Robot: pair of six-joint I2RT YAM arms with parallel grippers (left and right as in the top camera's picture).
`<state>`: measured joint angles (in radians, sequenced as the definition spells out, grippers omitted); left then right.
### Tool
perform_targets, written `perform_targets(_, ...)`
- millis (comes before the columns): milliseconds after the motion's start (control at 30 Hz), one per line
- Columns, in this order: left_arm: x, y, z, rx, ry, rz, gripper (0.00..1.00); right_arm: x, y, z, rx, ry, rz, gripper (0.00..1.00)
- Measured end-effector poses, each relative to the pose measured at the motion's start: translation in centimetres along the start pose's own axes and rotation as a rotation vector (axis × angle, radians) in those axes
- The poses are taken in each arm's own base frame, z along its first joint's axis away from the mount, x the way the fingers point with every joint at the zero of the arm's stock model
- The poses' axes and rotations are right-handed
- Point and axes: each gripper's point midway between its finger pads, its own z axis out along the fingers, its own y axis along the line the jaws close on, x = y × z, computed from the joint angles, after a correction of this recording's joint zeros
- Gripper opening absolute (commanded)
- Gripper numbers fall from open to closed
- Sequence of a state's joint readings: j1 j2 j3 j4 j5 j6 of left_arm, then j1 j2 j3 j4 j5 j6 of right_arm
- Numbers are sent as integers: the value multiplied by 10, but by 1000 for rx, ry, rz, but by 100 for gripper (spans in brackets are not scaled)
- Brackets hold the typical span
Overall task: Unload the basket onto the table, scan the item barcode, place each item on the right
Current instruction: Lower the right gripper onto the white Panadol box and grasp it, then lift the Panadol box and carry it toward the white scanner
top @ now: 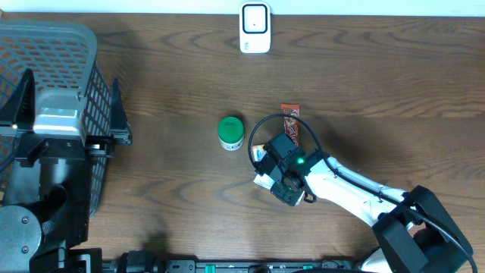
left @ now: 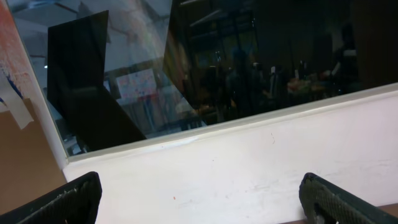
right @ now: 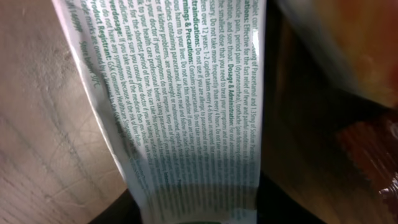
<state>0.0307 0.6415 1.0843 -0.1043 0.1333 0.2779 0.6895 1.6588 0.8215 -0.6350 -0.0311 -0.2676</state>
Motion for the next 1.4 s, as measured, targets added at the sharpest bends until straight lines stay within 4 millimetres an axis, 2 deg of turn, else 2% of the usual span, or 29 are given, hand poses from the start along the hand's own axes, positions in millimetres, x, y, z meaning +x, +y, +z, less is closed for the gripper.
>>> perform_targets(233,0,0,0,0,0,0,100,-1,2,0,-12,-8,76,37)
perform_targets(300,0,0,0,0,0,0,100,0,6,-1,-36,1,88,43)
perform_targets(333,0,0,0,0,0,0,100,2,9,-2,-56,13,92,43)
perform_targets(467,0,0,0,0,0,0,99,0,28,-7,-172,28,110,30)
perform_targets(633,0,0,0,0,1,0,100,-7,62,-12,-385,32,131,24)
perform_targets(800,0,0,0,0,2,0,100,-13,80,-24,-505,32,142,20)
perform_targets(967,2,0,2,1,8,-1,99,-39,88,-54,-587,-45,126,21)
perform_targets(1100,11,-1,10,7,35,-3,100,-51,93,-92,-614,-127,101,21)
perform_targets(1167,17,-2,16,11,53,-4,100,-56,93,-116,-611,-187,79,25)
perform_targets(1400,37,-5,33,24,112,-9,100,-57,104,-187,-636,-385,23,28)
